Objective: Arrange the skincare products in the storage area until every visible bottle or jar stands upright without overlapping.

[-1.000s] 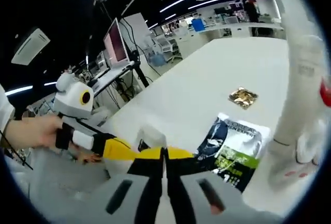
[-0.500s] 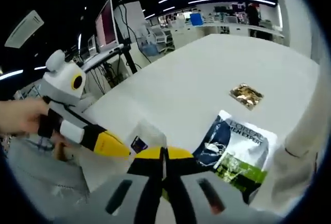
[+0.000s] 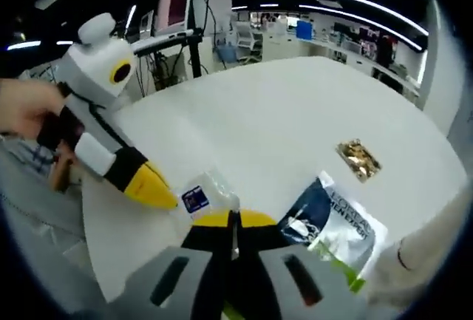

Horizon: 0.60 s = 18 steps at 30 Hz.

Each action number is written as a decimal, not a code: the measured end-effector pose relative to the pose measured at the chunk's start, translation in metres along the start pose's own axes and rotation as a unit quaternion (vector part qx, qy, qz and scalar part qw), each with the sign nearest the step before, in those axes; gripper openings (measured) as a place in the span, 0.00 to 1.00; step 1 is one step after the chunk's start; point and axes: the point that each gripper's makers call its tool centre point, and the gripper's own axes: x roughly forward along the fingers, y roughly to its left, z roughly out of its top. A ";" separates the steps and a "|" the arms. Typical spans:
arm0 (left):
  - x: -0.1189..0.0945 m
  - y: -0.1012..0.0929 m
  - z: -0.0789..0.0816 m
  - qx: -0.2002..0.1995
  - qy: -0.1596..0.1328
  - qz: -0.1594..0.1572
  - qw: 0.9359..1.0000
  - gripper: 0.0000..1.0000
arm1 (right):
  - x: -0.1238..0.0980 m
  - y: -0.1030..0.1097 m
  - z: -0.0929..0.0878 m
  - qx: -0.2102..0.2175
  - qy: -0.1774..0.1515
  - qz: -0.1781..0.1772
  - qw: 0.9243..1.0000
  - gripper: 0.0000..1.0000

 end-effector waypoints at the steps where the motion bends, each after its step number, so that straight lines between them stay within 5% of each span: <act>1: 0.001 -0.001 0.000 0.000 0.000 0.000 1.000 0.00 | 0.000 0.001 0.000 -0.006 0.001 0.000 1.000 0.02; 6: 0.003 -0.003 0.000 0.031 -0.003 -0.001 1.000 0.00 | 0.001 -0.001 -0.001 -0.037 0.005 -0.004 0.999 0.02; 9: 0.001 -0.005 0.002 0.092 -0.009 0.003 0.996 0.00 | 0.002 -0.002 0.000 -0.062 0.007 -0.003 0.998 0.02; 18: -0.012 -0.004 0.004 0.225 0.013 0.041 0.973 0.04 | 0.002 0.000 0.001 -0.115 0.008 0.002 0.993 0.01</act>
